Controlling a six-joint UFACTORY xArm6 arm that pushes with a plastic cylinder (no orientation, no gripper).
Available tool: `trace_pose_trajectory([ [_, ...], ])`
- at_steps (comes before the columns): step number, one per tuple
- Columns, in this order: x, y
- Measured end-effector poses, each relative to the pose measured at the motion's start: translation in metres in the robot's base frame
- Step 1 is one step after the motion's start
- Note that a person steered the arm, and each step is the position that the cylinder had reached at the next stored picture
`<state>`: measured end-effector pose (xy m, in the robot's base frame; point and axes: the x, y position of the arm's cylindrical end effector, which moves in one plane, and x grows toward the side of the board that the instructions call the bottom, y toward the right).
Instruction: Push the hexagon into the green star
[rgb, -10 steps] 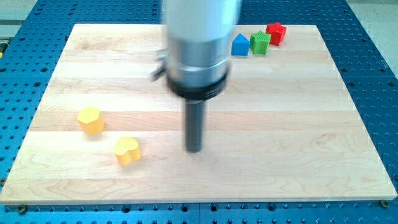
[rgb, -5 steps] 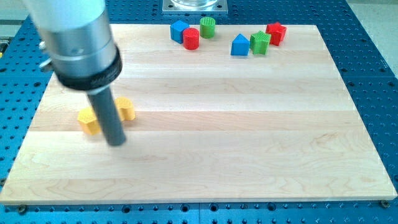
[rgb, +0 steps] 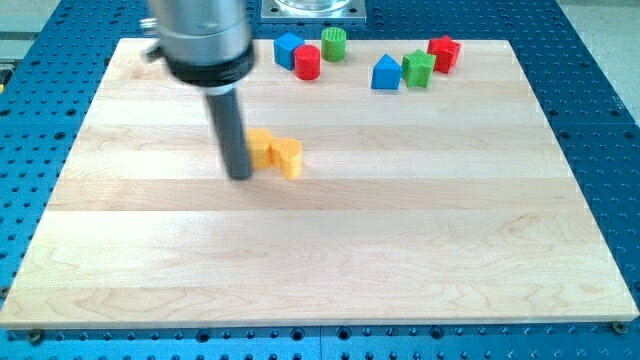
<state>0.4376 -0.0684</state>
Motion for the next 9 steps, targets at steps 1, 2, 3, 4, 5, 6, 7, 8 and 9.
trace_pose_trajectory([
  [1,-0.011,0.051],
  [2,-0.009,0.018],
  [3,-0.008,-0.002],
  [4,-0.036,0.023],
  [5,-0.077,0.050],
  [6,-0.096,0.049],
  [7,-0.121,0.114],
  [8,-0.127,0.161],
  [9,-0.126,0.163],
])
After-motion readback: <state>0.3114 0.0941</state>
